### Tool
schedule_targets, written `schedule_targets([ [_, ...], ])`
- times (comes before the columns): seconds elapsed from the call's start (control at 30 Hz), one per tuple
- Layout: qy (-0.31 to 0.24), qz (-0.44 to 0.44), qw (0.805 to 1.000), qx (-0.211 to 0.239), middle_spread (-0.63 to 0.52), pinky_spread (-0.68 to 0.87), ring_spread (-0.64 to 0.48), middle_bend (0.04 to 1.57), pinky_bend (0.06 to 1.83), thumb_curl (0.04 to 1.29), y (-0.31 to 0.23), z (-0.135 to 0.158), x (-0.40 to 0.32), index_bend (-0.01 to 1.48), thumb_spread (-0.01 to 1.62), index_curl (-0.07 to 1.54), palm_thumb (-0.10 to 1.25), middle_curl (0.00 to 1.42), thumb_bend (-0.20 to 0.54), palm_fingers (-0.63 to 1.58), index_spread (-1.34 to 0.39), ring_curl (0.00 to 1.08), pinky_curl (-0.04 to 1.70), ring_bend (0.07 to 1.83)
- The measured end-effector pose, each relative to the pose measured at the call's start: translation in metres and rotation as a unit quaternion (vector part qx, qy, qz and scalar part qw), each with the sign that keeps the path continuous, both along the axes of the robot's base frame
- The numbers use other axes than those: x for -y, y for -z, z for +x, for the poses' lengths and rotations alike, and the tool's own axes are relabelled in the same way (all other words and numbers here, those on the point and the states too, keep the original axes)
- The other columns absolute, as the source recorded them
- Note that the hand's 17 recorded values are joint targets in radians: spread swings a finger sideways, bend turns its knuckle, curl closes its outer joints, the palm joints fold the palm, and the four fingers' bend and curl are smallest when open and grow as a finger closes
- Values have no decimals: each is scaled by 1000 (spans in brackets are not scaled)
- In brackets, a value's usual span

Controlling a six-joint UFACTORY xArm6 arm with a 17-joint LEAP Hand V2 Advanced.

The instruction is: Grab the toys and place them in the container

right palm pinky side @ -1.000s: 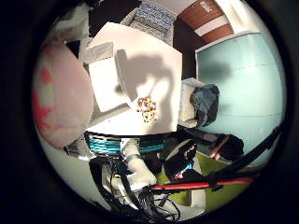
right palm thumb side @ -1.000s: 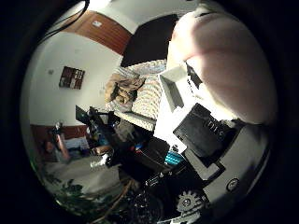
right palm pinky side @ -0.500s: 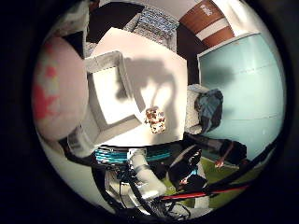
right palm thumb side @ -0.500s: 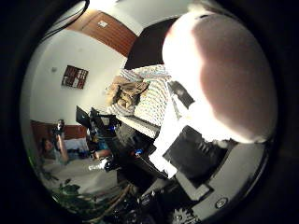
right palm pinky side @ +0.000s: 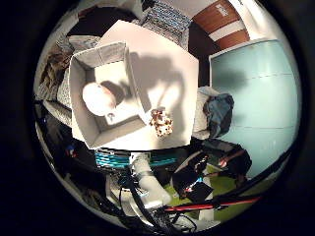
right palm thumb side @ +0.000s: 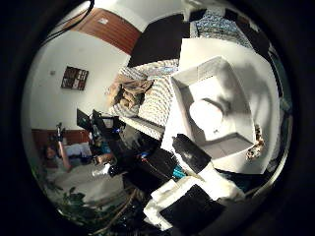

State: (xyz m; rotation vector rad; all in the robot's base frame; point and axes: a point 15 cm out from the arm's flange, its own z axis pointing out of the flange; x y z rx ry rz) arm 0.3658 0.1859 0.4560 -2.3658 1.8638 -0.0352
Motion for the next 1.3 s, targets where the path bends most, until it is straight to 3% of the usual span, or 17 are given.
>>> schedule_targets([
  [0.17, 1, -11, 1000, -21, 25, 565, 212, 186, 559, 385, 2, -9, 15, 183, 1168, 383, 646, 345, -19, 154, -439, 247, 499, 354],
  [0.43, 88, -11, 996, -19, 52, 555, 228, 192, 546, 373, -11, -7, 104, 161, 1174, 335, 643, 324, -19, 156, -339, 243, 436, 331],
  [0.63, 154, -16, 986, -58, 88, 553, 240, 192, 549, 365, 30, -30, 175, 165, 1172, 311, 627, 316, -19, 149, -265, 245, 392, 329],
  [0.9, 254, -1, 964, -77, 96, 546, 241, 193, 565, 361, 86, -59, 274, 164, 1174, 296, 626, 314, -18, 153, -230, 247, 351, 323],
  [1.07, 272, 5, 956, -112, 100, 544, 241, 193, 573, 360, 148, -82, 289, 166, 1169, 295, 626, 315, -18, 157, -229, 247, 332, 321],
  [1.3, 280, 4, 954, -104, 113, 541, 244, 192, 589, 353, 175, -81, 296, 163, 1170, 291, 619, 314, -20, 156, -217, 249, 310, 333],
])
